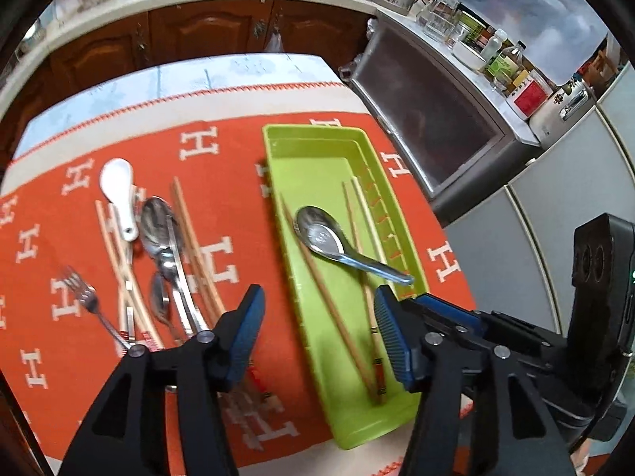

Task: Organize utensils
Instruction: 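Move both open tools back over the utensil pile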

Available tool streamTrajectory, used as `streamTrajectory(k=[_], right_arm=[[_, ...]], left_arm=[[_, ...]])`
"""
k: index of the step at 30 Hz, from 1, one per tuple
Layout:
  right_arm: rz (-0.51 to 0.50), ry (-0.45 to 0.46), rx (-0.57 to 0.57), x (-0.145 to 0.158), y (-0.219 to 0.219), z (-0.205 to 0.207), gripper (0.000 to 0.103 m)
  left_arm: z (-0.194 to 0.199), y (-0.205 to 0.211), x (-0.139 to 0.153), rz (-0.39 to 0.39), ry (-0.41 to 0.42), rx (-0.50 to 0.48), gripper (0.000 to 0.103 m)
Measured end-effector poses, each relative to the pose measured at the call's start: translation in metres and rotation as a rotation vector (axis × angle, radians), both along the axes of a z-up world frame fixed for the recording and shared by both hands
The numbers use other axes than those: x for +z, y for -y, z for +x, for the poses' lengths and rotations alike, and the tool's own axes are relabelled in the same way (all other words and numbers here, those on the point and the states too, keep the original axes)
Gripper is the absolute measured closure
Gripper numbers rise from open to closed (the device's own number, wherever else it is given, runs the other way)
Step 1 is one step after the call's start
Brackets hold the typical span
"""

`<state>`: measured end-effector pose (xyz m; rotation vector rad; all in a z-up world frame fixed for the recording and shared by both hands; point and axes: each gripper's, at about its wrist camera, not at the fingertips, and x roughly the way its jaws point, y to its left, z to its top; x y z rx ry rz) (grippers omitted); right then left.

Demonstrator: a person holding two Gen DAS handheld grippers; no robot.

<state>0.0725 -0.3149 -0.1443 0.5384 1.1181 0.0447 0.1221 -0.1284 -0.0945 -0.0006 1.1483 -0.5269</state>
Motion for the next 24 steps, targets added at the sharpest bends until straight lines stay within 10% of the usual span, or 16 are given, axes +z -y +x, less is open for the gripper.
streamTrajectory(k=[24], right_arm=[[-0.024, 0.070, 0.187, 0.047, -0.072, -0.001, 0.081]], left_arm=[[-0.016, -0.125, 0.036, 0.031, 0.091, 0.205, 0.043]])
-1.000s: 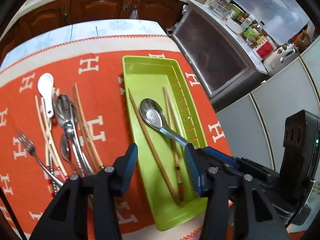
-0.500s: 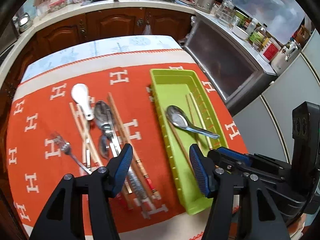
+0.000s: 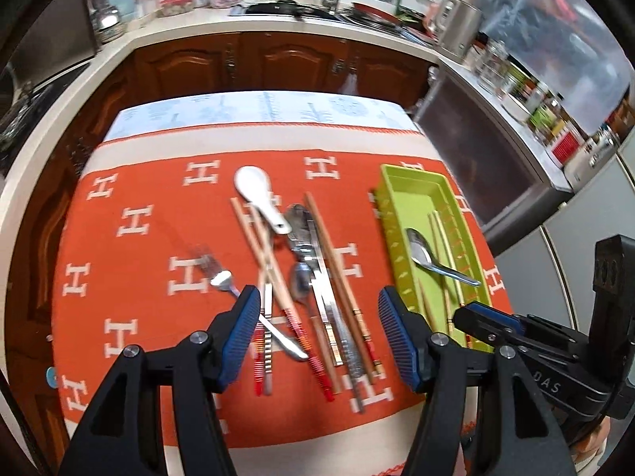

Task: Organize utensils
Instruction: 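Move both open tools back over the utensil pile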

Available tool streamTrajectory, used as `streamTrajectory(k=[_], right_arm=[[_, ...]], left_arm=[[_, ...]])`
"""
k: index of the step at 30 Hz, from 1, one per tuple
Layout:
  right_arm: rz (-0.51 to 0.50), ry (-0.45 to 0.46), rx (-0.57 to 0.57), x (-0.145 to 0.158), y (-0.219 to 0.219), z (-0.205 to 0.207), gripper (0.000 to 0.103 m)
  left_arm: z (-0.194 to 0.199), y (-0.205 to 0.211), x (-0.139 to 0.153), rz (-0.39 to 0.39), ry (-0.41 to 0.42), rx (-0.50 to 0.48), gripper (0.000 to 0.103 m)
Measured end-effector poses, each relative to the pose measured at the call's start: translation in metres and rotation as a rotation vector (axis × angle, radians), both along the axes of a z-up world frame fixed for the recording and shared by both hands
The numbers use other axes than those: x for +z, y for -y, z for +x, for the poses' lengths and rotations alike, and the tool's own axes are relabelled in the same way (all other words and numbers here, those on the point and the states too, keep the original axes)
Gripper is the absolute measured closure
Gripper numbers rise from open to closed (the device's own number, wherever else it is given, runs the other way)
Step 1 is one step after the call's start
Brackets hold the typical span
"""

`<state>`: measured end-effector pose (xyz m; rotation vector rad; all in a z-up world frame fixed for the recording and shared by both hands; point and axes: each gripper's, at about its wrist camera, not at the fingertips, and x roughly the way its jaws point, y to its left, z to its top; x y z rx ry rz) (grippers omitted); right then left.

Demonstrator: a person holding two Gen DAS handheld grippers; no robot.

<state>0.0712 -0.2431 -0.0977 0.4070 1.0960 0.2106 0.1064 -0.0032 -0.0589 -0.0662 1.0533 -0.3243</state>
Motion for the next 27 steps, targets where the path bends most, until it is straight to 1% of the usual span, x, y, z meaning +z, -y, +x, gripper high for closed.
streamTrajectory(k=[7, 10, 14, 19, 22, 24, 26, 27], right_arm=[[-0.014, 0.017, 0.068, 0.011, -0.029, 0.012, 0.081], [-0.019, 0.021, 0.100, 0.014, -0.046, 0.021, 0.081], [-0.024, 0.019, 0.131, 0.012, -0.064, 0.035, 0.081], [-0.023, 0.003, 0.148, 0.002, -0.081, 0.049, 0.081], [-0.016, -0.017, 0.162, -0.010, -0.089, 0.055, 0.081], [-0.016, -0.029, 0.169, -0.018, -0.093, 0.058, 0.081], [-0.011, -0.046, 0.176, -0.027, -0.096, 0.061, 0.081], [-0.010, -0.052, 0.177, -0.030, -0.097, 0.063, 0.081]], left_arm=[[0.000, -0.032, 0.001, -0.005, 0.004, 0.051, 0.043], [0.003, -0.042, -0.004, -0.012, -0.007, 0.062, 0.043], [0.008, -0.051, -0.022, -0.041, -0.059, 0.057, 0.043], [0.015, -0.056, -0.054, -0.099, -0.146, 0.029, 0.043], [0.023, -0.057, -0.079, -0.148, -0.213, 0.034, 0.049], [0.028, -0.057, -0.093, -0.170, -0.251, 0.041, 0.057], [0.034, -0.055, -0.105, -0.186, -0.279, 0.047, 0.061], [0.037, -0.054, -0.112, -0.191, -0.294, 0.053, 0.065]])
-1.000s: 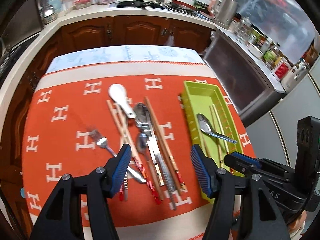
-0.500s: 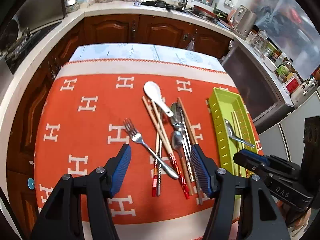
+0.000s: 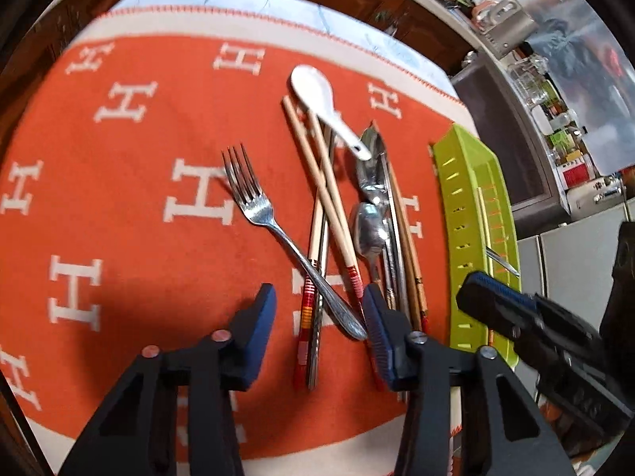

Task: Organize utensils
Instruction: 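Move both open tools back over the utensil pile, then grasp a silver fork with the left tool while the right tool grasps a chopstick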

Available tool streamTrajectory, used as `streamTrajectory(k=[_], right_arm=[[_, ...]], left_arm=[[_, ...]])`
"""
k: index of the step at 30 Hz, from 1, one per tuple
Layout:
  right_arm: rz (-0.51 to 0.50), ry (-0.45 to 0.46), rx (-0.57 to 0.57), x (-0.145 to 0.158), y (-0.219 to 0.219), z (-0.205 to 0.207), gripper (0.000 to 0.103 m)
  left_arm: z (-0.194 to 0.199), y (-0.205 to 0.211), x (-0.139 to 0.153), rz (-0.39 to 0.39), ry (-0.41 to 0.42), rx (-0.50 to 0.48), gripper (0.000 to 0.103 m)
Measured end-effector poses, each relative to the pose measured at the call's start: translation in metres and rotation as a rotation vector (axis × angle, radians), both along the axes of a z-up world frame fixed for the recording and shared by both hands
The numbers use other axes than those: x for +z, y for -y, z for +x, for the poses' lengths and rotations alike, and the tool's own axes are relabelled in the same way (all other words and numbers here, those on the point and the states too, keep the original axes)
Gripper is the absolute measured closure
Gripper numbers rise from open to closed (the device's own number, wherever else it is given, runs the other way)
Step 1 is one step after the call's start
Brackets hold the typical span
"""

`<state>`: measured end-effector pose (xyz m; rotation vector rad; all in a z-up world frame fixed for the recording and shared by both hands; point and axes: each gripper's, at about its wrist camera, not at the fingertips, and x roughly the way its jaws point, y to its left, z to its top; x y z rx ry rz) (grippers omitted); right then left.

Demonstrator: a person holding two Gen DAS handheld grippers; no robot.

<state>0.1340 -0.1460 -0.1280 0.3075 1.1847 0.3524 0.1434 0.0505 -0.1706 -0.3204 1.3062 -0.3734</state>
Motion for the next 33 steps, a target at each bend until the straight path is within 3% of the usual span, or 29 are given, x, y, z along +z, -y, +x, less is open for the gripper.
streamTrajectory(k=[5, 8, 22, 28, 33], right_arm=[[-0.001, -0.014, -0.001, -0.012, 0.001, 0.006, 0.081], [-0.002, -0.015, -0.004, -0.014, 0.003, 0.009, 0.081], [0.007, -0.039, -0.005, -0.030, 0.008, 0.017, 0.081], [0.009, -0.038, 0.006, -0.031, 0.004, 0.017, 0.081], [0.008, -0.036, 0.011, -0.032, 0.000, 0.019, 0.081]], left_arm=[[0.014, 0.007, -0.021, -0.004, -0.047, 0.039, 0.087], [0.020, 0.011, -0.028, -0.016, -0.059, 0.063, 0.089], [0.037, 0.003, -0.036, -0.100, -0.099, 0.148, 0.092], [0.039, 0.004, -0.033, -0.075, -0.095, 0.143, 0.089], [0.038, 0.000, -0.026, -0.017, -0.063, 0.158, 0.081]])
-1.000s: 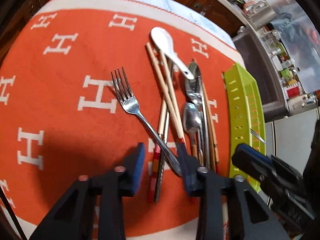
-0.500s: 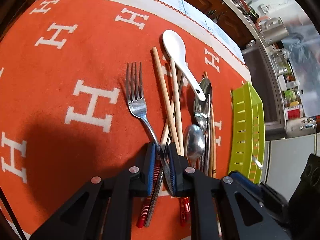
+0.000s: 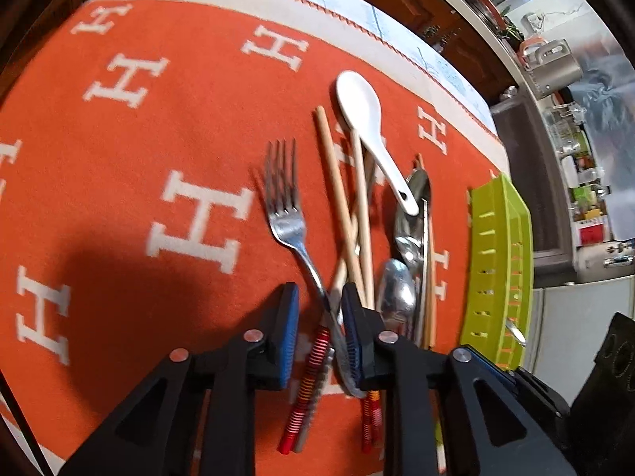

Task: Organize utensils
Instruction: 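Grasp a silver fork with the left tool while the right tool grasps a chopstick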

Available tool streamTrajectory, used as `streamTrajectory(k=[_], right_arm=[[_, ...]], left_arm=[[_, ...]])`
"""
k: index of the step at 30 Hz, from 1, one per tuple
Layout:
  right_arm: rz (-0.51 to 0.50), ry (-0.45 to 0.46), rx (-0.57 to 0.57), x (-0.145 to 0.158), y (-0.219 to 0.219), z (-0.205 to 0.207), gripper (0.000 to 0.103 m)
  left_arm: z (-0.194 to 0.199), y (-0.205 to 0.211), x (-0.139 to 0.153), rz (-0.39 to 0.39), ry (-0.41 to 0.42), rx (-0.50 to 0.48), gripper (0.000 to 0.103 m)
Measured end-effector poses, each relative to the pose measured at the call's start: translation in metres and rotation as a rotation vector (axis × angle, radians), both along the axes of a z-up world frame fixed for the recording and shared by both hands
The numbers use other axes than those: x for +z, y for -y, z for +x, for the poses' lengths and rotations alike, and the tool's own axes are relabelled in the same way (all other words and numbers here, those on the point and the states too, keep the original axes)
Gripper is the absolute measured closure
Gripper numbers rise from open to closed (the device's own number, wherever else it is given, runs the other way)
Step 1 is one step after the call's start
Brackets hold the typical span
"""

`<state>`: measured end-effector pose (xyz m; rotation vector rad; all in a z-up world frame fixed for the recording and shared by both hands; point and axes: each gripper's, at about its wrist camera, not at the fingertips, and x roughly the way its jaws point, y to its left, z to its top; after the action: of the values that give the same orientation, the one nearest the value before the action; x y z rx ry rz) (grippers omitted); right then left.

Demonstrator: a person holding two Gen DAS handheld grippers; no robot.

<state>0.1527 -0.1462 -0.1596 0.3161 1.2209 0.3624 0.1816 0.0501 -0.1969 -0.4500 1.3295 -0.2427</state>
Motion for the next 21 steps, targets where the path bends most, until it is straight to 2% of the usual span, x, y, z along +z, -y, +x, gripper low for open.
streamTrajectory(k=[6, 7, 9, 11, 13, 21], right_arm=[[0.002, -0.006, -0.002, -0.003, -0.001, 0.001, 0.081], [0.003, -0.006, -0.002, -0.003, -0.001, 0.001, 0.081], [0.003, -0.005, -0.001, -0.003, -0.002, 0.001, 0.081], [0.002, -0.001, 0.004, -0.002, -0.003, 0.001, 0.081], [0.001, 0.002, 0.014, -0.002, -0.008, 0.003, 0.081], [-0.016, 0.024, 0.090, -0.007, -0.046, 0.013, 0.086]], left_arm=[[0.007, 0.004, 0.000, 0.006, 0.018, 0.004, 0.082], [0.008, 0.005, -0.001, 0.007, 0.021, 0.003, 0.084], [0.011, 0.007, -0.005, -0.004, 0.012, -0.001, 0.097], [0.011, 0.003, -0.007, -0.044, 0.010, 0.020, 0.099], [0.008, -0.001, -0.008, -0.051, 0.015, 0.033, 0.100], [-0.004, -0.021, 0.002, 0.009, 0.041, 0.013, 0.102]])
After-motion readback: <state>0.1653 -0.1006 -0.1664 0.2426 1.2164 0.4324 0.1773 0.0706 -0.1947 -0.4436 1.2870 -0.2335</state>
